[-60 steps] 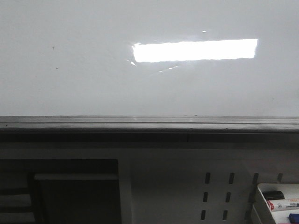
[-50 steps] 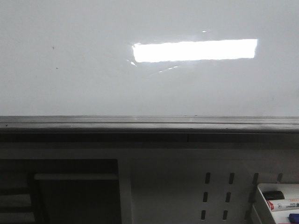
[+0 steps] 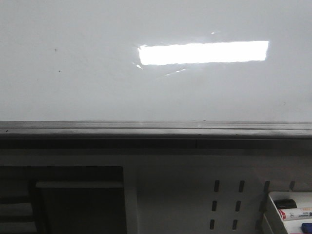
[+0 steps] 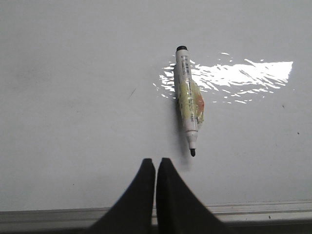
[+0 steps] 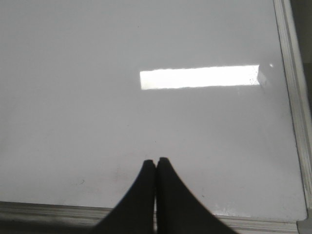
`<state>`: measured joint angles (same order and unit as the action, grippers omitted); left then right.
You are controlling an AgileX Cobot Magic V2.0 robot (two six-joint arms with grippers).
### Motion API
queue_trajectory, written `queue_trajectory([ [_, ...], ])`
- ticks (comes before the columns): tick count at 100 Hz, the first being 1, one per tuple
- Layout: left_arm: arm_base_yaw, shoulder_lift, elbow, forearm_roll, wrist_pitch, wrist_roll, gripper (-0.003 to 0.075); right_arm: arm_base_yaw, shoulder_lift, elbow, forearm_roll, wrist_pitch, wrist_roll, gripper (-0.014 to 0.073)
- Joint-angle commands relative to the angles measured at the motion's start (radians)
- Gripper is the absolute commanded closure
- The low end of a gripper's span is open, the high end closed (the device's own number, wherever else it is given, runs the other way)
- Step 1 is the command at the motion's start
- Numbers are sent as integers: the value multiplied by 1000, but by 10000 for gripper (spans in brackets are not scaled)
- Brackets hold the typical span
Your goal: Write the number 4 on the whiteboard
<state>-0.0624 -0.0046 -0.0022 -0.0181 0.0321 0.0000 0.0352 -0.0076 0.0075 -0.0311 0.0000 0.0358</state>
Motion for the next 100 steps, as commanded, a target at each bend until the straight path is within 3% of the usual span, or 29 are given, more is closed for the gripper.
queue_trajectory([
  [1, -1, -30, 28, -9, -79, -12, 741, -7, -23, 21, 2, -80, -8, 658],
  [39, -1, -30, 26, -11, -160, -12, 741, -7, -23, 19, 2, -84, -6, 658],
  [52, -1, -28, -24, -18, -185, -12, 741, -7, -23, -50, 2, -42, -4, 658],
  [66, -1, -6, -178, -25, -79, -12, 741, -7, -5, -214, 2, 154, -4, 658],
  [83, -1, 117, -414, -32, 196, -12, 741, -7, 113, -406, -19, 319, -4, 658],
  [100, -1, 269, -582, -24, 363, -12, 741, -7, 249, -567, -76, 480, -4, 658],
])
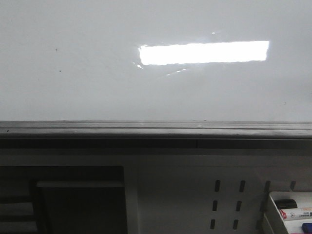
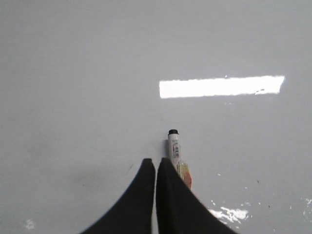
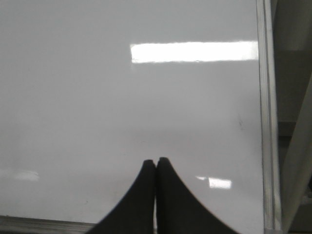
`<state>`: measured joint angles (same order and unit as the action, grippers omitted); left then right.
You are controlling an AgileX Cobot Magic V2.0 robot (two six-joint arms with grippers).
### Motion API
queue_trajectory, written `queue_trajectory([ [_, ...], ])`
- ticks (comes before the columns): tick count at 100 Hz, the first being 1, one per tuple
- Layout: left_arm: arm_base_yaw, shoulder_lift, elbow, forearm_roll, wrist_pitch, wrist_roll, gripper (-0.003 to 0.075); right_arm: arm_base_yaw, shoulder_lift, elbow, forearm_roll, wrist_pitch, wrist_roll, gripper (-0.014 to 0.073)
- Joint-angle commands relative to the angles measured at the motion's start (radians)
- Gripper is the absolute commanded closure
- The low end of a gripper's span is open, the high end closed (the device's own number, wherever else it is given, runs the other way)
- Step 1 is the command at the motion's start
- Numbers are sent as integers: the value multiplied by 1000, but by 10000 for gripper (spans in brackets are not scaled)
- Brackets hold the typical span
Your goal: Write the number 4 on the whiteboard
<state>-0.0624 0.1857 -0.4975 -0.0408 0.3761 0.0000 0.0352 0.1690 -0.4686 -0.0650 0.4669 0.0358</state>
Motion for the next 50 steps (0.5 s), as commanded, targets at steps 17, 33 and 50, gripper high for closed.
queue_trajectory([
  [17, -1, 149, -106, -1, 43, -12, 741, -7, 137, -133, -56, 40, -4, 658],
  [33, -1, 167, -106, -1, 41, -12, 741, -7, 140, -133, -56, 38, -4, 658],
  [50, -1, 168, -106, -4, 41, -12, 741, -7, 140, -133, -54, 36, -4, 658],
])
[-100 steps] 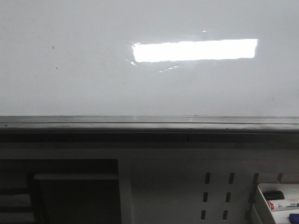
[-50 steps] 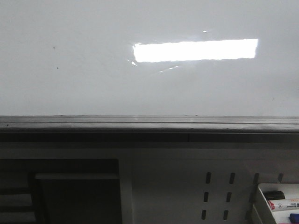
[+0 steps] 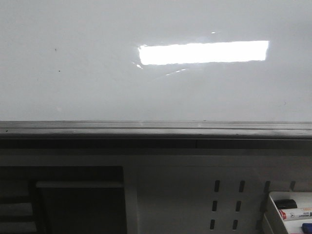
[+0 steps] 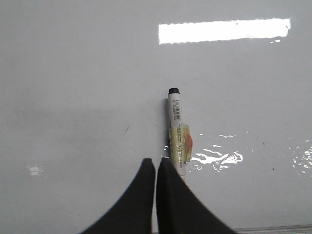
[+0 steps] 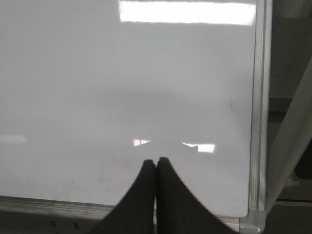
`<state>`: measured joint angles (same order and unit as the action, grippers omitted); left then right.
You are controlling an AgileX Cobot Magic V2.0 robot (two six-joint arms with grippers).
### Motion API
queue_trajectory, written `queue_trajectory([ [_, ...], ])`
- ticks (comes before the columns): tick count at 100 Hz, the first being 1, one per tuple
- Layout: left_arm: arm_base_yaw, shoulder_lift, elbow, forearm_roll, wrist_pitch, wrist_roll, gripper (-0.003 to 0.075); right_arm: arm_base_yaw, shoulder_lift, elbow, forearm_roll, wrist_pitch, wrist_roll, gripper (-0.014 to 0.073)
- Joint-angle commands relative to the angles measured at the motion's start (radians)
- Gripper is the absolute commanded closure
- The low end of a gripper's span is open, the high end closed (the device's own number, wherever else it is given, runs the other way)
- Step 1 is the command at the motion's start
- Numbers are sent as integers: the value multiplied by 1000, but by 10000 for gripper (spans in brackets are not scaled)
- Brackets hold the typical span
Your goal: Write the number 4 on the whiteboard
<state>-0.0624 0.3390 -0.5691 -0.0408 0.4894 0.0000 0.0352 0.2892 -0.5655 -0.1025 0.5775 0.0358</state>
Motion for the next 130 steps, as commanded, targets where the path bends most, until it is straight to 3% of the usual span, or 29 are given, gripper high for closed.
queue_trajectory([
  [1, -1, 15, -34, -4, -72, -12, 741, -7, 20, -36, -17, -75, -4, 658],
  [39, 1, 15, -34, 0, -74, -12, 717, -7, 20, -36, -19, -77, -4, 650],
  [46, 1, 15, -34, 8, -74, -12, 606, -7, 20, -36, -19, -83, -4, 568],
  [58, 1, 15, -34, -2, -74, -12, 271, -7, 20, -36, -26, -95, -4, 283],
  [68, 1, 15, -34, -51, -74, -12, 148, -7, 20, -36, -26, -95, -4, 152],
  [108, 1, 28, -30, -83, -128, -12, 158, -7, 20, -36, -26, -92, -4, 137],
  [130, 1, 180, -31, -83, -118, 8, 158, -7, 20, -36, -24, -94, -4, 137],
])
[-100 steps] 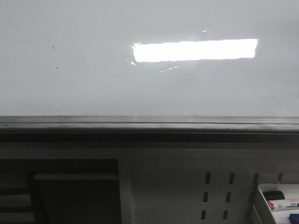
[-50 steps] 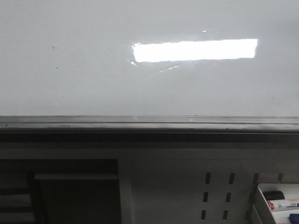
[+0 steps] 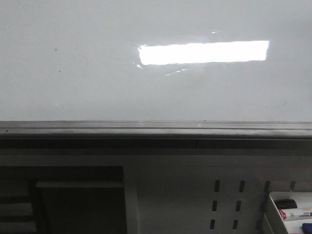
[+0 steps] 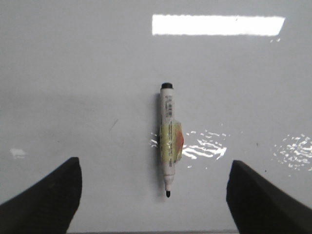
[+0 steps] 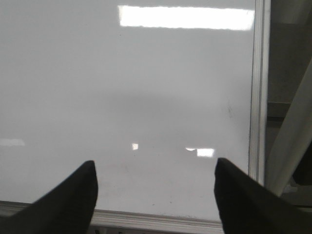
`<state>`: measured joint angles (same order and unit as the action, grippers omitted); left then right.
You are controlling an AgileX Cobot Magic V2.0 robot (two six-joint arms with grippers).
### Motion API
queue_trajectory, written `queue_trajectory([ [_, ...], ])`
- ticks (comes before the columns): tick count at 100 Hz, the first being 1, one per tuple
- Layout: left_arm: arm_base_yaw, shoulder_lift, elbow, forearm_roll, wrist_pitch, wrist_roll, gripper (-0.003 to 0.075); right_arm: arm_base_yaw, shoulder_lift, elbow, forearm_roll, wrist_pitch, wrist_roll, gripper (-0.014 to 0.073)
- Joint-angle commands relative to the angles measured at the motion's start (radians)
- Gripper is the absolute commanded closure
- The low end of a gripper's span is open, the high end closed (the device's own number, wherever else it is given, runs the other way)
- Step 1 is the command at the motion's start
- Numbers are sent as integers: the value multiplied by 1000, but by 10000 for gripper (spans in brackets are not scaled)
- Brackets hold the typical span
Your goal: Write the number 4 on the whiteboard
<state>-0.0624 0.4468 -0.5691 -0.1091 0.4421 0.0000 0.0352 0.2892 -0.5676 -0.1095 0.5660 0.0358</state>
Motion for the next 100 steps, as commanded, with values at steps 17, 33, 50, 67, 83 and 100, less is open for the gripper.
queue_trajectory([
  [17, -10, 229, -31, -60, -99, 17, 158, -7, 20, -34, 27, -80, -4, 137],
  [33, -58, 374, -31, -60, -181, 18, 158, -7, 20, -33, 27, -82, -4, 137],
  [50, -104, 519, -31, -47, -312, 18, 158, -7, 20, -33, 27, -82, -4, 137],
  [67, -103, 631, -32, -44, -430, 18, 167, -7, 20, -33, 17, -80, -4, 137],
  [83, -103, 689, -32, -25, -502, 18, 271, -7, 20, -33, 8, -80, -4, 137],
  [100, -103, 717, -32, -22, -556, 18, 405, -7, 20, -33, 8, -82, -4, 137],
])
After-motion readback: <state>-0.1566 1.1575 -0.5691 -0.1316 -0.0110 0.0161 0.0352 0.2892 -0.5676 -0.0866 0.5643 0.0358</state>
